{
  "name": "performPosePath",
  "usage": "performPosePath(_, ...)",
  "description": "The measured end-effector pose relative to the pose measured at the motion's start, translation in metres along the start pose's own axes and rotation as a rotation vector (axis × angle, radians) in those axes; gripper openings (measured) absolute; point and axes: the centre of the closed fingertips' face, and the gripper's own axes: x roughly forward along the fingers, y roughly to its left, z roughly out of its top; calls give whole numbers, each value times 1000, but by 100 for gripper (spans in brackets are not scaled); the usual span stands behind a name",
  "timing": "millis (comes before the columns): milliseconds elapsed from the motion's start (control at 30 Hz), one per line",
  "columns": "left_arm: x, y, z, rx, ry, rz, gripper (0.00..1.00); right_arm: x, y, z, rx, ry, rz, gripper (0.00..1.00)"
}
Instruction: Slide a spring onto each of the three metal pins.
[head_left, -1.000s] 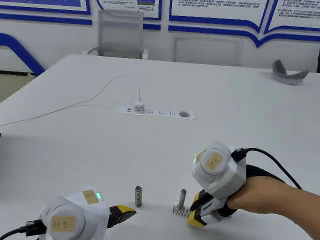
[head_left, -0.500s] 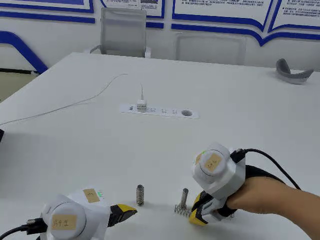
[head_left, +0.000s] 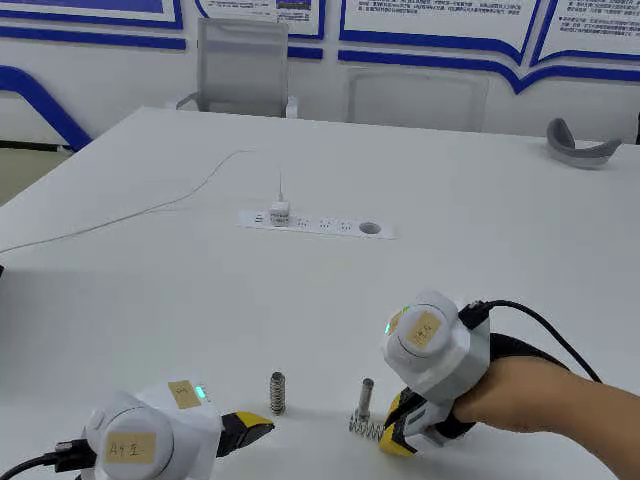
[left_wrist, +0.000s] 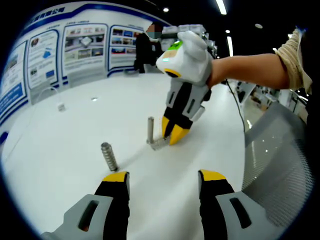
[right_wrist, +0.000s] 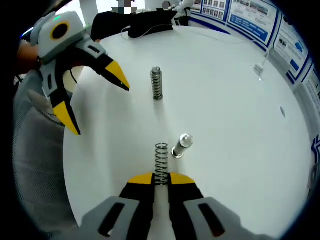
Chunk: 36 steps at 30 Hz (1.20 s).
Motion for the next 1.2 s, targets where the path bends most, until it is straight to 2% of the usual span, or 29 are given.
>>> performPosePath(467,2,-6,6,21,-7,-20,53,-15,18,2,-19,-15,33,12)
performPosePath(1200,6,-14,19,76,-24,-61,44,-33,45,22,-135,-49,78,12)
